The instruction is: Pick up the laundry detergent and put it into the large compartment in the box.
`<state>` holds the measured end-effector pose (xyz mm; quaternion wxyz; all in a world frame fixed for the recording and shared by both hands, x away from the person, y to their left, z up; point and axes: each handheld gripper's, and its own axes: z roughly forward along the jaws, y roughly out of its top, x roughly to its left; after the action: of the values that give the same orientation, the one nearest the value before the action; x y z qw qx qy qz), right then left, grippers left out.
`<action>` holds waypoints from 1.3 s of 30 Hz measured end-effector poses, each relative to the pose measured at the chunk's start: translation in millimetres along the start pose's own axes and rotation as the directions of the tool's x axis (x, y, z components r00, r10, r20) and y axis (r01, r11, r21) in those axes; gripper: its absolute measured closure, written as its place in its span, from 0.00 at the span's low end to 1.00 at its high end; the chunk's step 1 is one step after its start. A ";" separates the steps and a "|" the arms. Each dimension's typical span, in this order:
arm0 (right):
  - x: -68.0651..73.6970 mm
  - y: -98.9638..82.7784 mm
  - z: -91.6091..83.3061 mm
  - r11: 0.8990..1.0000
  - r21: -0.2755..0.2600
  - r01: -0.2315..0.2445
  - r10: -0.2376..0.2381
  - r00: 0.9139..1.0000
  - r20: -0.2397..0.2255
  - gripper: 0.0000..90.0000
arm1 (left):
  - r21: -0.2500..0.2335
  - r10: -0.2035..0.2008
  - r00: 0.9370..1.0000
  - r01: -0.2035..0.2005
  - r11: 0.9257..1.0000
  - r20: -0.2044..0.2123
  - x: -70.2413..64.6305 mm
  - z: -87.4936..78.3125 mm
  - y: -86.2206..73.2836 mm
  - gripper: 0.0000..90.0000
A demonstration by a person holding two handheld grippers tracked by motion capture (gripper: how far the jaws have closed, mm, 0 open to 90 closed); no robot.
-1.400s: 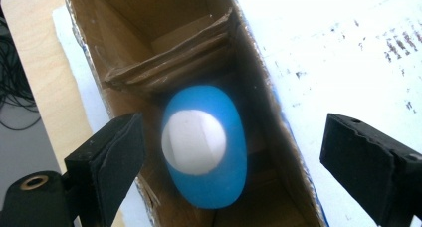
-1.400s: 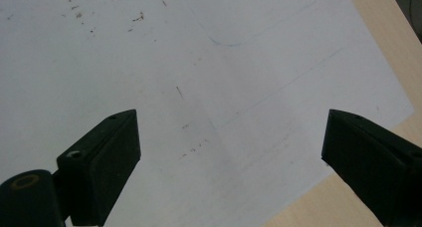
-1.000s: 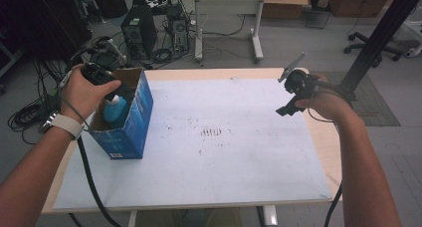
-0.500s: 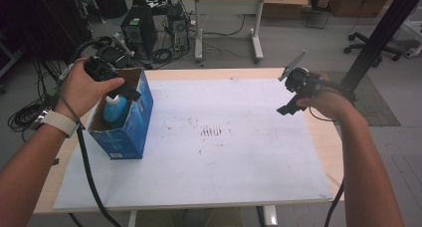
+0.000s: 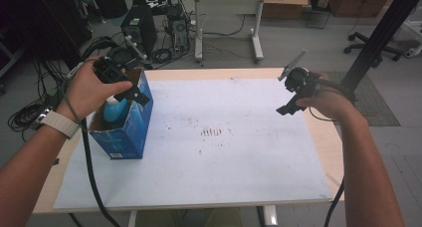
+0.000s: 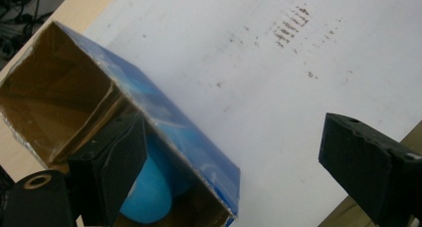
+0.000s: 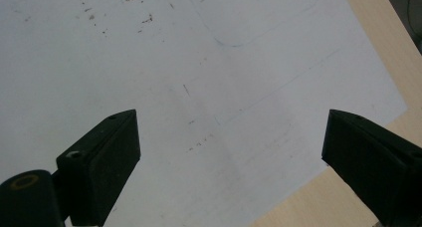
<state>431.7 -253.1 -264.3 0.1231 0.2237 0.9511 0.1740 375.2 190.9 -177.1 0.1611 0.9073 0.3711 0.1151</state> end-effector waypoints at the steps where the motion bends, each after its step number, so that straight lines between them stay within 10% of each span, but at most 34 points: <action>1: 0.1 0.0 0.1 1.000 -0.002 -0.001 0.001 1.000 -0.001 0.09 | 0.000 0.007 1.000 -0.007 1.000 0.003 -1.1 0.1 0.7 0.13; 15: 0.5 -0.6 0.3 1.000 -0.003 -0.003 0.003 1.000 -0.004 0.09 | -0.009 0.120 0.991 -0.120 0.993 0.052 -21.3 2.1 11.9 0.09; 39: 0.6 0.2 0.9 1.000 -0.008 -0.002 0.002 1.000 -0.007 0.09 | -0.042 0.318 0.939 -0.315 0.948 0.130 -60.1 5.1 27.5 0.10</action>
<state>431.5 -252.4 -265.1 0.1207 0.2235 0.9505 0.1787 352.3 128.7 -176.8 0.1746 0.9591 0.2074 0.0819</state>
